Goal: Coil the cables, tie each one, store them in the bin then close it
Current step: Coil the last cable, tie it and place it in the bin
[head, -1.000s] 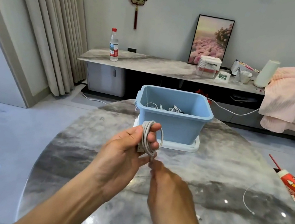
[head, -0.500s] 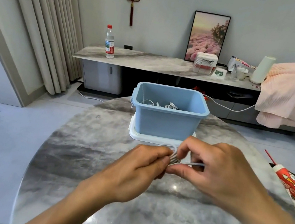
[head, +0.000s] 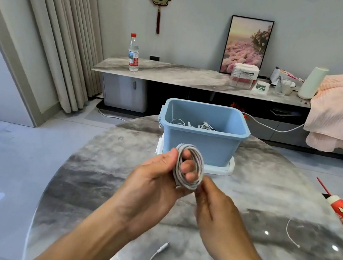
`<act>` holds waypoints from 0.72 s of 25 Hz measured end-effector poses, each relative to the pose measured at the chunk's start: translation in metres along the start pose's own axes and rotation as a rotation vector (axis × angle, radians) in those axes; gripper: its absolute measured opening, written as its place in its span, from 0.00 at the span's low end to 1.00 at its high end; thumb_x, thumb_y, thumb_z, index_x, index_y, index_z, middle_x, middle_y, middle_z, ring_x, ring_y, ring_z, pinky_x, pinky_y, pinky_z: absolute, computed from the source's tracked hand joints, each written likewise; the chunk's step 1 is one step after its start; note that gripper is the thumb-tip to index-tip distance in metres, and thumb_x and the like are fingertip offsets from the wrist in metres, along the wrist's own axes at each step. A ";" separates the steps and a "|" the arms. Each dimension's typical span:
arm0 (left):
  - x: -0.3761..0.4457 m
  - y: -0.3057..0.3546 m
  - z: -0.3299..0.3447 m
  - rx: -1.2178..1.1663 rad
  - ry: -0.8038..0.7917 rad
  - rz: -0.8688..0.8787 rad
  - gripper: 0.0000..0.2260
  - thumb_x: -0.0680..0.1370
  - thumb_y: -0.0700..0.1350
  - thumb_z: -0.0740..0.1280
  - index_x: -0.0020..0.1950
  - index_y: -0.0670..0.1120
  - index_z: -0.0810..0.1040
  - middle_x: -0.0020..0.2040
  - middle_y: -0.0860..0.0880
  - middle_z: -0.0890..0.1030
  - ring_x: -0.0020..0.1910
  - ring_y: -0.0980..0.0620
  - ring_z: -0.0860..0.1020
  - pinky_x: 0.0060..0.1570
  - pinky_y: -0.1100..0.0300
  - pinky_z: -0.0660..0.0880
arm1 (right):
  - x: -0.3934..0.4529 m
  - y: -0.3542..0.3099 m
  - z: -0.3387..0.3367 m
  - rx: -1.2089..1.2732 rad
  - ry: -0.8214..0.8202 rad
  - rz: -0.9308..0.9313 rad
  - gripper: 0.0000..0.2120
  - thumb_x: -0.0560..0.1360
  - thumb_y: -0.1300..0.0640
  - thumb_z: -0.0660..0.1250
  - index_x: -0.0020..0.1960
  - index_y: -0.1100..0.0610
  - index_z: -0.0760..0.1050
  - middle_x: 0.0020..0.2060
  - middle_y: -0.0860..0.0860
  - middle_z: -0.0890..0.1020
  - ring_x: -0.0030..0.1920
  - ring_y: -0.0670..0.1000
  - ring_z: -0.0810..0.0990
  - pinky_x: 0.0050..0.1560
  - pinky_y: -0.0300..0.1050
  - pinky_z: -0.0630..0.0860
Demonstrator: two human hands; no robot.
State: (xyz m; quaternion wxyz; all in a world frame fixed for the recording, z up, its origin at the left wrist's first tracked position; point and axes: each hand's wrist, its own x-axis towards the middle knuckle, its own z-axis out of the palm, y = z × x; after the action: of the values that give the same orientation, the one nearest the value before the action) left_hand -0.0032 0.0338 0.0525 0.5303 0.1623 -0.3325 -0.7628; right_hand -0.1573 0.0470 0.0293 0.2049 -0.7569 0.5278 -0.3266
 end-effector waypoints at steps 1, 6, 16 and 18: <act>0.001 0.001 -0.001 0.048 0.049 0.051 0.08 0.80 0.44 0.61 0.48 0.43 0.77 0.39 0.47 0.75 0.39 0.51 0.76 0.54 0.54 0.69 | -0.004 -0.007 0.008 0.025 -0.030 0.046 0.08 0.83 0.50 0.54 0.48 0.48 0.68 0.35 0.46 0.77 0.38 0.50 0.77 0.42 0.56 0.75; 0.004 0.002 -0.007 0.616 0.219 0.256 0.14 0.81 0.48 0.59 0.55 0.39 0.77 0.41 0.47 0.81 0.46 0.51 0.80 0.51 0.62 0.74 | -0.018 -0.046 0.014 -0.032 -0.307 0.186 0.11 0.84 0.45 0.50 0.57 0.48 0.67 0.50 0.49 0.80 0.53 0.54 0.79 0.54 0.52 0.75; -0.006 -0.001 -0.006 1.069 -0.126 0.191 0.15 0.83 0.47 0.56 0.43 0.41 0.76 0.35 0.42 0.73 0.34 0.46 0.70 0.36 0.50 0.69 | 0.012 -0.010 -0.086 -0.190 0.123 -0.369 0.13 0.73 0.40 0.69 0.39 0.48 0.82 0.28 0.41 0.80 0.28 0.41 0.74 0.31 0.40 0.71; -0.008 0.001 0.001 0.785 -0.154 0.027 0.16 0.81 0.46 0.55 0.43 0.40 0.79 0.32 0.43 0.70 0.32 0.48 0.68 0.36 0.57 0.68 | 0.014 0.010 -0.086 -0.003 0.231 -0.281 0.16 0.75 0.39 0.67 0.40 0.50 0.82 0.28 0.48 0.80 0.28 0.49 0.75 0.30 0.46 0.70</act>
State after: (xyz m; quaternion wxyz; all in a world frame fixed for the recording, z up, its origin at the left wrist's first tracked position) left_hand 0.0001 0.0415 0.0528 0.4116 0.2905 -0.6395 -0.5807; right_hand -0.2221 0.0334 0.0866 0.0943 -0.7807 0.4375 -0.4361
